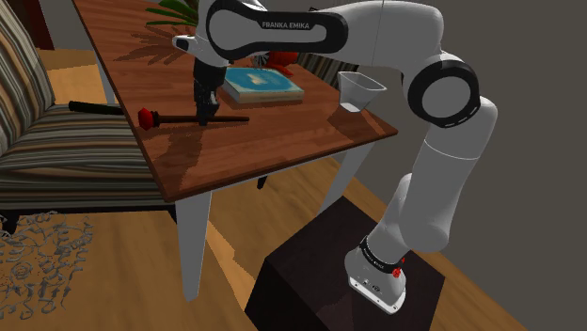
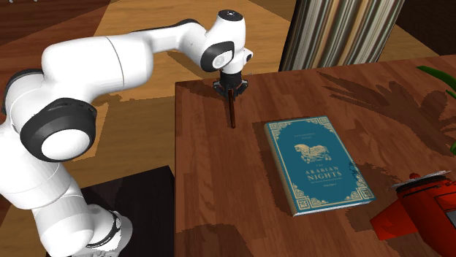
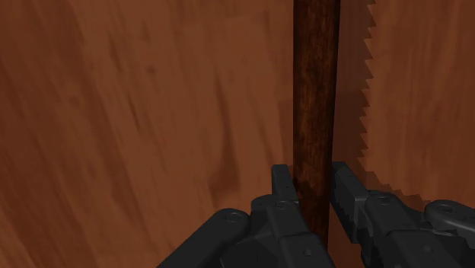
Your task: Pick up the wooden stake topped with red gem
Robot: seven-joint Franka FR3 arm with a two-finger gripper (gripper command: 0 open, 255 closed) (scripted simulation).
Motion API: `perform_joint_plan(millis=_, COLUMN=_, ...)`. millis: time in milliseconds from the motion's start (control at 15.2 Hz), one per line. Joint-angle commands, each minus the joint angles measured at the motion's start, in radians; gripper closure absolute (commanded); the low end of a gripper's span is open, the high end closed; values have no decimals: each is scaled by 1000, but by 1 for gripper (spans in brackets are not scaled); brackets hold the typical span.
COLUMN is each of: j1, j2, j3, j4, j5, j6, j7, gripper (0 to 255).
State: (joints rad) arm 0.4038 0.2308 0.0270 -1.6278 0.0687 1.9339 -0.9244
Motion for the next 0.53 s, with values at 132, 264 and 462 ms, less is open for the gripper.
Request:
perform_joint_plan(millis=132, j1=-1, j2=-3, j3=-1, j4=21, j5=0, j6=-24, j7=0, gripper=255)
perform_joint_plan(millis=264, j1=-1, j2=-4, j3=-1, j4=46, j5=-1, j6=-51, j7=2, gripper=255)
perform_joint_plan(millis=462, j1=-1, j2=-4, j3=-1, j4=86, j5=-2, j6=-91, j7=5, gripper=255)
